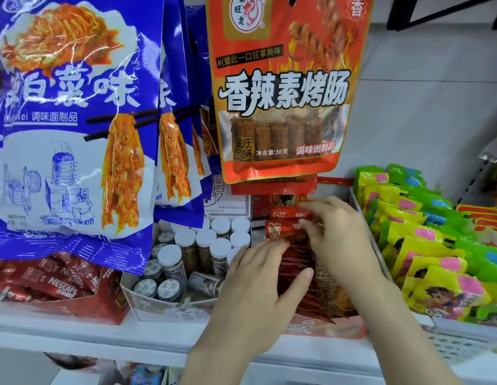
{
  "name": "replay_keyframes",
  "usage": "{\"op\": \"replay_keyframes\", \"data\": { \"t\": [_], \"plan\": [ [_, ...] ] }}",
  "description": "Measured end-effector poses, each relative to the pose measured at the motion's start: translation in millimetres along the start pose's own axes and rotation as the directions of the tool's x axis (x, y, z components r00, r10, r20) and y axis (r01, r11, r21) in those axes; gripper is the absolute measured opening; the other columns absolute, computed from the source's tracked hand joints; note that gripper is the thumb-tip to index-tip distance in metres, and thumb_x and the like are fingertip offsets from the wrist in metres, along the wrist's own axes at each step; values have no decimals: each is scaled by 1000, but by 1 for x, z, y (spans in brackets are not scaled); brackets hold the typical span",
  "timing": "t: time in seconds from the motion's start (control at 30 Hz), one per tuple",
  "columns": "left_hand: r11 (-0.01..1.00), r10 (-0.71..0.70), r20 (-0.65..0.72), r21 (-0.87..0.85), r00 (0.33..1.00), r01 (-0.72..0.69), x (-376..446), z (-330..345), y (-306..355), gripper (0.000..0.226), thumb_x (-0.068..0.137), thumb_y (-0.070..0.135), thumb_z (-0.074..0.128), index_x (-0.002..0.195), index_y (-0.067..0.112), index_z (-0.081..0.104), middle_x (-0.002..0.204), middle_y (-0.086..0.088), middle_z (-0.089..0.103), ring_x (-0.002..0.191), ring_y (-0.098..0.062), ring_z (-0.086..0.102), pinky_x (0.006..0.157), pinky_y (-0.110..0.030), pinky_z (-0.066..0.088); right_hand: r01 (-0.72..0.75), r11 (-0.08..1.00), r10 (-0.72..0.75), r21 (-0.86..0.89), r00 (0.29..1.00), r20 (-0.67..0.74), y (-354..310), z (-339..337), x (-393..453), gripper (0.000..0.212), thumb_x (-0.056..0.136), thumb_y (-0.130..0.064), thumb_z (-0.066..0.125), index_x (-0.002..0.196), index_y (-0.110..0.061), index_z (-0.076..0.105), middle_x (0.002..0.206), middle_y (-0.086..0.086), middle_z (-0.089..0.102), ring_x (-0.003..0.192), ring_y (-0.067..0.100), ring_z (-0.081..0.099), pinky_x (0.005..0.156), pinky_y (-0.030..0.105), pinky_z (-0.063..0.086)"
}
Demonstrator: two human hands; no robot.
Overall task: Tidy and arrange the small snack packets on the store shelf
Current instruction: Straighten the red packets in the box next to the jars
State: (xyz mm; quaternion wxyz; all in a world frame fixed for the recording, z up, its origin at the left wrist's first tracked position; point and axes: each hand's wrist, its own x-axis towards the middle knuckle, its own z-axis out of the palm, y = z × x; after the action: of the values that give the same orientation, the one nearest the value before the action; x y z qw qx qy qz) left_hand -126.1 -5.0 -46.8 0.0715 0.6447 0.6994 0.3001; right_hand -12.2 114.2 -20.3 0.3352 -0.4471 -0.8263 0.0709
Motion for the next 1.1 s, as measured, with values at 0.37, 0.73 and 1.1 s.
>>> {"op": "replay_keyframes", "data": {
  "t": [0.37, 0.73, 1.1],
  "plan": [
    [999, -26, 23, -39, 999, 27, -1, -2, -1, 59, 94, 67, 32, 145, 38, 34, 146, 23, 39, 131, 10, 19, 114, -18, 16, 20, 998, -12, 62, 993, -119, -10, -10, -1, 8, 89, -15, 69, 95, -17, 75, 97, 0, 68, 96, 21, 59, 86, 29, 43],
    [623, -146, 94, -764, 985, 166, -2, -14, 33, 49, 76, 51, 69, 121, 36, 57, 113, 17, 71, 105, 0, 66, 84, -15, 51, -56, 862, 129, 504, 985, -111, 2, -117, -8, 17, 83, -21, 75, 80, -38, 74, 79, -14, 75, 76, 8, 72, 81, 40, 59],
    [408, -19, 159, -900, 987, 153, -7, -16, 58, 22, 80, 31, 69, 98, 20, 74, 101, -11, 76, 96, -24, 73, 82, -24, 56, -214, 717, 292, 664, 957, -6, 20, -130, -15, 5, 80, -23, 78, 84, -26, 78, 76, 0, 76, 72, 13, 73, 77, 38, 61]
  ]
}}
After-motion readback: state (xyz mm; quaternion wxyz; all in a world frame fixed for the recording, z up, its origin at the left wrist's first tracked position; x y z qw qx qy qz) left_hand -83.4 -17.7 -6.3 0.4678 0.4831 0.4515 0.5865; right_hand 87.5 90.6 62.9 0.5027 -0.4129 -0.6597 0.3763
